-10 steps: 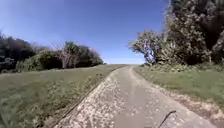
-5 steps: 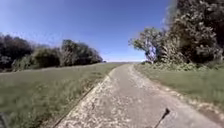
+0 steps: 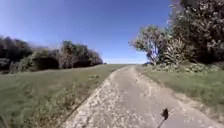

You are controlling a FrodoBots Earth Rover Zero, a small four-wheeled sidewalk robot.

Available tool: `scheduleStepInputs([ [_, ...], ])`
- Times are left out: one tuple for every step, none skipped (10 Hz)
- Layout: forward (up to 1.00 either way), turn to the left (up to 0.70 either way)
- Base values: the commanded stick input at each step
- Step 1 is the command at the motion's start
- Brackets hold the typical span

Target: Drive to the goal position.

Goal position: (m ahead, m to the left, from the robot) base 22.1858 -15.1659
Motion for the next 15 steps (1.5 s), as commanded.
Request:
scheduleStepInputs([
  [1.0, 0.0],
  [1.0, 0.0],
  [1.0, 0.0],
  [1.0, 0.0],
  [1.0, 0.0],
  [1.0, 0.0],
  [1.0, 0.0],
  [1.0, 0.0],
  [1.0, 0.0],
  [1.0, 0.0],
  [1.0, 0.0],
  [1.0, 0.0],
  [1.0, 0.0],
  [1.0, -0.27],
  [1.0, -0.27],
])
